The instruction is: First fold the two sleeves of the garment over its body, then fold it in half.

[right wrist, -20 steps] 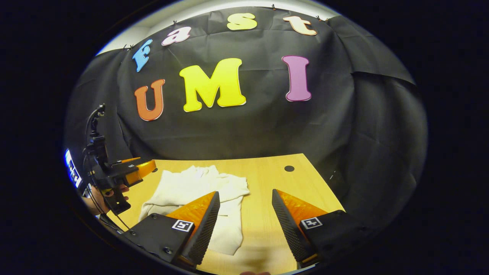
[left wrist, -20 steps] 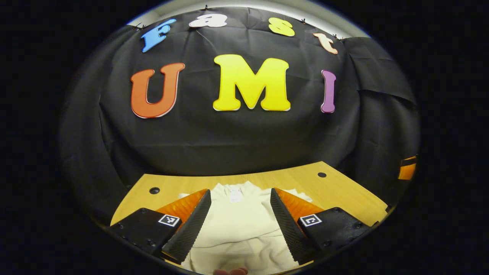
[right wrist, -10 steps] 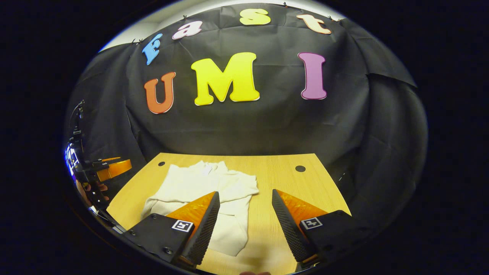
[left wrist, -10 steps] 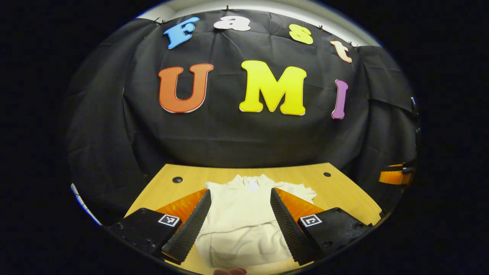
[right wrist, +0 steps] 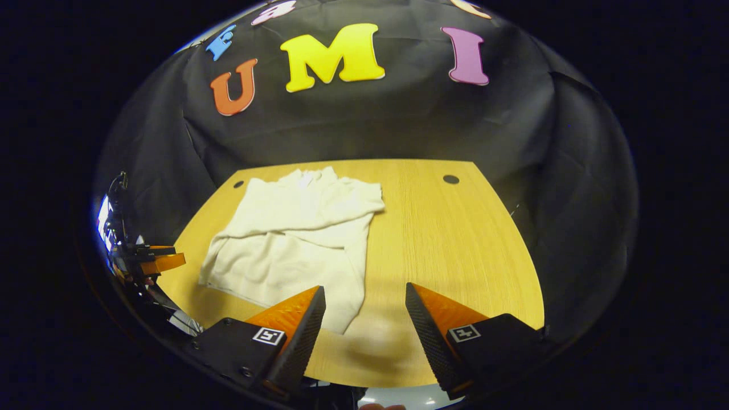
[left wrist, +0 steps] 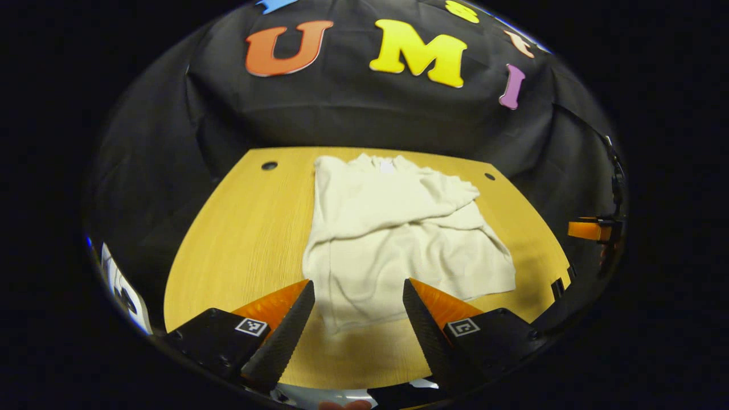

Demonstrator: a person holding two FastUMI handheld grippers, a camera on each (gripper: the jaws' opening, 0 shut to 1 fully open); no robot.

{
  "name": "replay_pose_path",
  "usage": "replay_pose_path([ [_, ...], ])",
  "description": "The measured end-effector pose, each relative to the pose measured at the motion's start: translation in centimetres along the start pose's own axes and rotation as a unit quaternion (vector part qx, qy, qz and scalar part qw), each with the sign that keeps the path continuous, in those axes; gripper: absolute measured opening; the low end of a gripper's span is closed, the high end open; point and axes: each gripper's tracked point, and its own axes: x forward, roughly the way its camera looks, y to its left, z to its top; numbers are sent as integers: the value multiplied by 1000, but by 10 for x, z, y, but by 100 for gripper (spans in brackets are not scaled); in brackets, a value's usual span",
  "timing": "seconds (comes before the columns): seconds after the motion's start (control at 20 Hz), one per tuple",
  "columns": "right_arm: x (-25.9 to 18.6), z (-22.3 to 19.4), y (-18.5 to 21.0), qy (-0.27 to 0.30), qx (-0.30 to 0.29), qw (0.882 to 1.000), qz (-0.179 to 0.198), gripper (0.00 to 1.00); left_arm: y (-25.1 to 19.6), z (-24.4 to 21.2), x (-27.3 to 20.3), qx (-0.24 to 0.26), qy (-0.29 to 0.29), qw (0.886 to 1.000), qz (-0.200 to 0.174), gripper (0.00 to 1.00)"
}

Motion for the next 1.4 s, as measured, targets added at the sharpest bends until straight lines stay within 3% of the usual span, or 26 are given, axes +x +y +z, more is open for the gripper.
replay_pose_path([
  [0.15,25,-41,-2,53,-1,999,-8,92,16,-31,15,-62,48,997,5,99],
  [0.35,62,-73,9,104,26,994,-19,91,26,-26,27,-87,52,995,12,98],
  [0.6,104,-84,22,126,49,990,-39,92,5,-22,49,-128,64,990,-11,95],
  [0.7,116,-81,30,124,47,990,-42,91,3,-19,55,-136,69,988,-13,92],
  [0.75,122,-80,35,124,44,991,-40,92,4,-18,57,-140,72,987,-11,86],
  [0.8,128,-80,39,127,41,990,-41,92,5,-19,59,-146,75,986,-8,93],
  [0.85,132,-80,43,129,41,990,-42,92,6,-20,62,-155,82,984,-3,78],
  [1.1,139,-80,51,128,36,990,-52,92,20,-29,58,-162,115,979,47,56],
  [1.15,138,-80,53,126,35,990,-49,92,22,-28,60,-170,116,977,54,38],
  [1.25,140,-78,51,124,42,990,-46,83,23,-29,61,-173,118,976,65,25],
  [1.4,144,-76,49,130,74,988,-30,57,20,-30,60,-180,121,974,57,18],
])
